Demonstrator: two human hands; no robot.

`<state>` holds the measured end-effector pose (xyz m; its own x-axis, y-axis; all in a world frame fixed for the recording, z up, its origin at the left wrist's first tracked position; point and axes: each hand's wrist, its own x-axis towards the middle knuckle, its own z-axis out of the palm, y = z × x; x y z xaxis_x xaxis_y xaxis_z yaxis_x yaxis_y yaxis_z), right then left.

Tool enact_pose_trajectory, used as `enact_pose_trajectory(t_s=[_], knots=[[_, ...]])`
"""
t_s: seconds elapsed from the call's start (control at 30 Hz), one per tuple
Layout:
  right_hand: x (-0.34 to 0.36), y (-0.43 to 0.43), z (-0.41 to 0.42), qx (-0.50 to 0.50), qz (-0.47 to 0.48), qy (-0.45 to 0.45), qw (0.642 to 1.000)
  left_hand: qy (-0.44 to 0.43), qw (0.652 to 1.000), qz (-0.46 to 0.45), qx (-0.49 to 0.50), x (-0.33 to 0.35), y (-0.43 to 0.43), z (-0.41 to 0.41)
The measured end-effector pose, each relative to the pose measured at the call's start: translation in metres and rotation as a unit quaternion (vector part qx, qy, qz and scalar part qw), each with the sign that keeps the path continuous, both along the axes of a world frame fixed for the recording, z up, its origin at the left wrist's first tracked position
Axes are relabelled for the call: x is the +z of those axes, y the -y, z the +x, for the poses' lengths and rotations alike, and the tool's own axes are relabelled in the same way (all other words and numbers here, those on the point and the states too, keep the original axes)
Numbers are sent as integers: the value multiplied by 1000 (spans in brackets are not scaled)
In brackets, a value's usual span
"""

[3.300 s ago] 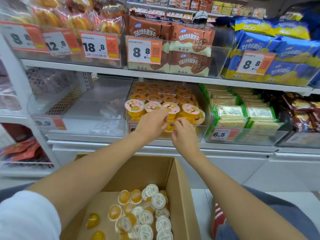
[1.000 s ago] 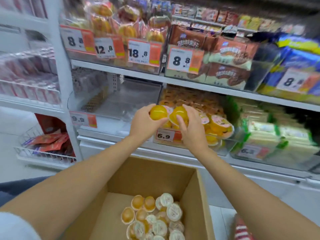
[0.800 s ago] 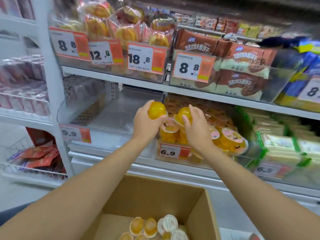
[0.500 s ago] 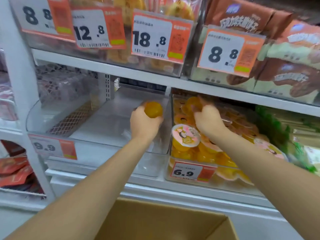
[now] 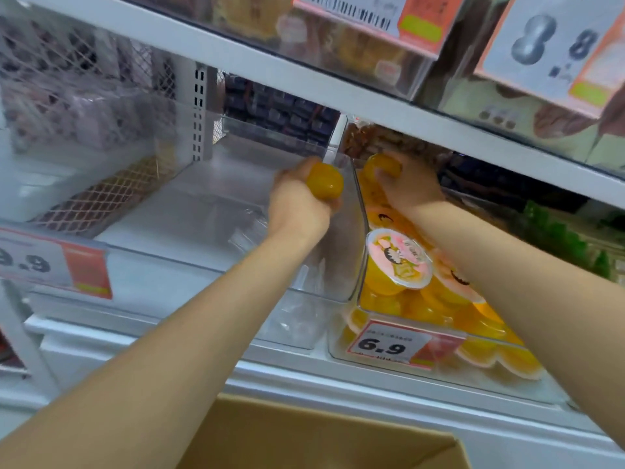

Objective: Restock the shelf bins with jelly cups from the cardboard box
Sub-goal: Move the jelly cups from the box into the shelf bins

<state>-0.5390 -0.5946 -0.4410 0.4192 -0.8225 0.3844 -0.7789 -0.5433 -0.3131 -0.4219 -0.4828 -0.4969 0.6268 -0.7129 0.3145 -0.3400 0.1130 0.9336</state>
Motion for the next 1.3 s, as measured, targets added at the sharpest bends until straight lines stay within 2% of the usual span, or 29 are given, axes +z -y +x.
enact_pose_trajectory(t_s=[0.13,0.27,0.5,0.6,0.7,0.8,0.97,1.03,1.1,1.2,1.3], knots=[[6,3,1,-26,6,47,999,7,1000,-15,-9,4,-4,-3],[5,12,5,1,12,22,1000,-25,999,-27,-12,5,-5,-5],[3,7,-2,25,42,6,999,-32,998,-57,-20,6,-6,-9],[5,-17,-5,43,13,79,996,-30,996,-81,-20,8,-8,-10],[4,-44,-9,136,56,165,975,-41,994,-96,-15,9,-7,-10],[2,-56,-9,194,121,189,955,-51,991,-122,-35,13,-12,-14],[3,-51,-3,216,114,216,945,-71,980,-167,-85,19,-18,-15],[6,-49,-1,205,115,226,945,-110,974,-174,-94,21,-20,-15],[8,-44,0,174,95,230,953,-132,976,-150,-82,22,-19,-15],[9,-41,-6,119,52,213,969,-114,990,-74,-48,17,-14,-14],[8,-35,-18,82,6,145,986,-130,988,-36,-72,14,-11,-15]])
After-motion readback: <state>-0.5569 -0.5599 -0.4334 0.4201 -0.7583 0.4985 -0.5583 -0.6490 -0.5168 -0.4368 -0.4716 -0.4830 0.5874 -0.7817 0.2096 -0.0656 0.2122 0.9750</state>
